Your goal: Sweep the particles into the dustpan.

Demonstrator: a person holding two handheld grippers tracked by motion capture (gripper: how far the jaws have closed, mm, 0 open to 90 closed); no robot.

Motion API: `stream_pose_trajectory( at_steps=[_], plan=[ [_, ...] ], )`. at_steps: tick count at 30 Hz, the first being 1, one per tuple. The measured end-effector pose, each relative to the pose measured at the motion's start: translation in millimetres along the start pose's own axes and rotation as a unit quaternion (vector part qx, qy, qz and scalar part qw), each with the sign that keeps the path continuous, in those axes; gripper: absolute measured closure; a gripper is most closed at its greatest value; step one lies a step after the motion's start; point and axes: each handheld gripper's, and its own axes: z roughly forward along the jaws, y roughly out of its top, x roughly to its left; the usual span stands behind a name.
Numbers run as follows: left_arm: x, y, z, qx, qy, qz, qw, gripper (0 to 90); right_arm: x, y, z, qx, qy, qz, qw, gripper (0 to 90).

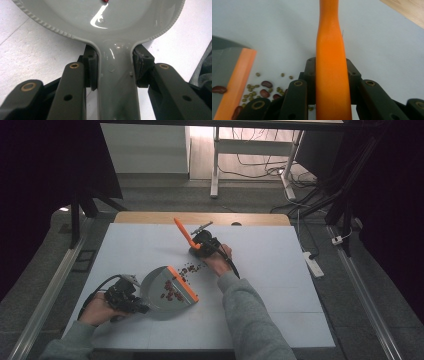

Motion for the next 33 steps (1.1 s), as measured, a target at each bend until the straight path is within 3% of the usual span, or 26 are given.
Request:
stream_pose_trajectory(
  at_steps=[3, 6, 7, 10, 14, 17, 20, 23, 29, 33],
  plan=[
    [0.0, 0.1, -0.1, 0.000, 0.000, -0.001, 1.0000, 61.9, 9.3, 1.8, 0.7, 0.003, 0.003, -0.016, 0.9999, 70.7],
    [-0.1, 0.3, 0.1, 0.000, 0.001, -0.002, 1.0000, 61.9, 20.3, 3.7, 0.9, 0.003, 0.030, -0.022, 0.9993, 70.7],
    [-0.3, 0.4, 0.3, -0.001, 0.001, -0.002, 1.0000, 61.9, 31.4, 5.5, 1.8, 0.006, 0.031, -0.043, 0.9986, 70.7],
    [-0.8, 0.7, 0.6, -0.001, 0.001, -0.003, 1.0000, 61.9, 40.9, 6.8, 2.4, 0.005, 0.044, -0.051, 0.9977, 70.7],
    [-0.7, 1.0, 0.8, 0.000, 0.001, -0.003, 1.0000, 61.9, 57.8, 6.9, 2.0, 0.007, 0.045, -0.066, 0.9968, 70.6],
    [-0.7, 1.2, 1.1, 0.000, 0.001, -0.002, 1.0000, 61.9, 64.7, 4.7, 0.6, 0.004, 0.044, -0.064, 0.9970, 70.5],
    [-0.9, 1.4, 1.0, 0.000, 0.002, -0.002, 1.0000, 62.0, 67.9, 3.4, -1.7, 0.001, 0.070, -0.052, 0.9962, 70.7],
    [-1.0, 1.4, 1.2, 0.000, 0.002, -0.002, 1.0000, 62.0, 75.4, 2.0, -3.1, -0.002, 0.071, -0.057, 0.9958, 70.6],
    [-1.1, 1.5, 1.2, 0.001, 0.003, -0.002, 1.0000, 61.9, 80.9, 1.0, -8.4, -0.022, 0.112, -0.029, 0.9930, 70.7],
    [-1.3, 1.5, 1.2, 0.001, 0.004, -0.002, 1.0000, 61.9, 90.4, 1.4, -11.6, -0.033, 0.125, -0.028, 0.9912, 70.7]
  ],
)
